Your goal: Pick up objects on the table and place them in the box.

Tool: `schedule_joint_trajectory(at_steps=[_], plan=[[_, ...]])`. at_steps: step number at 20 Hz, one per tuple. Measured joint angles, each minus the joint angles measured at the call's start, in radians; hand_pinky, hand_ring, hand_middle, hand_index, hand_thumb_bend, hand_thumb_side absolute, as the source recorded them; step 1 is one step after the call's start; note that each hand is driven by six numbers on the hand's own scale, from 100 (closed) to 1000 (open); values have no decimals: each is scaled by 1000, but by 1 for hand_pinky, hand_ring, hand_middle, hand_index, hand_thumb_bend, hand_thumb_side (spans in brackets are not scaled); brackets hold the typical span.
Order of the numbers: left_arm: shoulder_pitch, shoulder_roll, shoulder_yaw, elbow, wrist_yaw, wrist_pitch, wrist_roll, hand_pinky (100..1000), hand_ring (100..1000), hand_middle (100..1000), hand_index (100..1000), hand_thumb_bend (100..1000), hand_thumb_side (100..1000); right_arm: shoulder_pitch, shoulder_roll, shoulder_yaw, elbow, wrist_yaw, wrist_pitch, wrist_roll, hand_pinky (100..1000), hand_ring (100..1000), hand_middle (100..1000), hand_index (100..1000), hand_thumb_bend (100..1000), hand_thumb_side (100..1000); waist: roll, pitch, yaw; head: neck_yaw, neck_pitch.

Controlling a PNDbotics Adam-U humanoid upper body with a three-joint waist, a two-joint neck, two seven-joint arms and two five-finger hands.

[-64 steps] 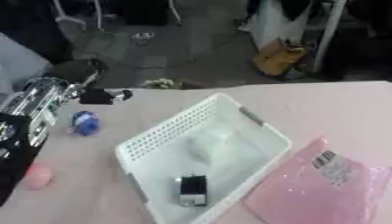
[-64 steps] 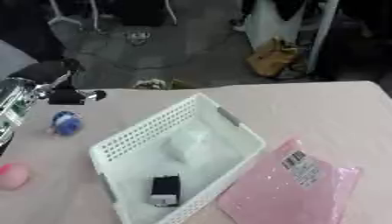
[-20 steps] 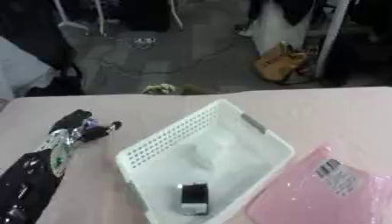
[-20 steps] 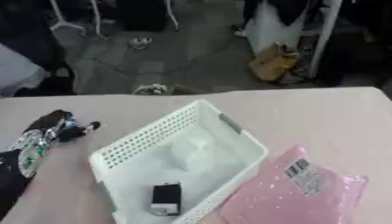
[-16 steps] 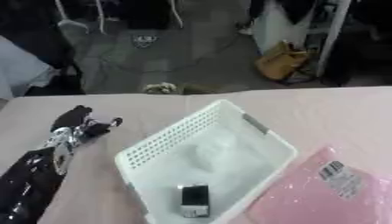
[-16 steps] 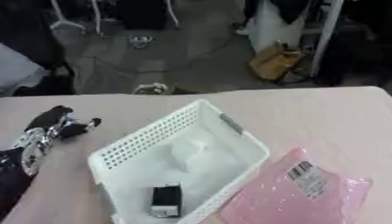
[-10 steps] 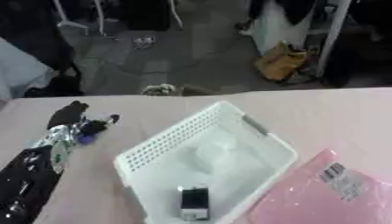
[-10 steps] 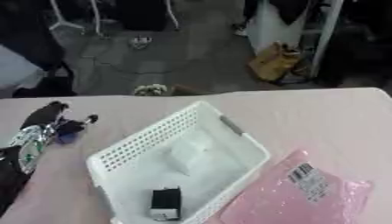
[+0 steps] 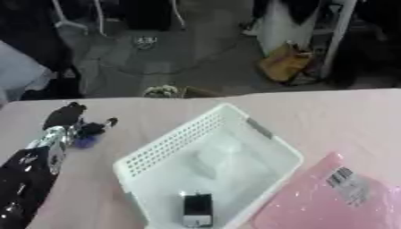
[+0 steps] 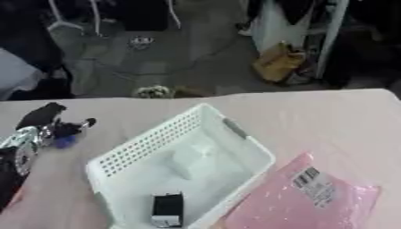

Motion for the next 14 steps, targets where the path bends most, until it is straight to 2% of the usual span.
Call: schedule_joint_trajectory(at_steps=[5,14], plan=[[0,3,12,21,0,-15,-19,1000,1000,1000,1000,899,1000,0,0,0,0,2,0,0,776,817,767,783,100,1000,-1,1,3,3,0],[1,6,30,49,25,-5,0,1000,1000,1000,1000,889,1000,0,0,0,0,2,0,0,776,817,767,782,100,1000,-7,1,4,7,0]])
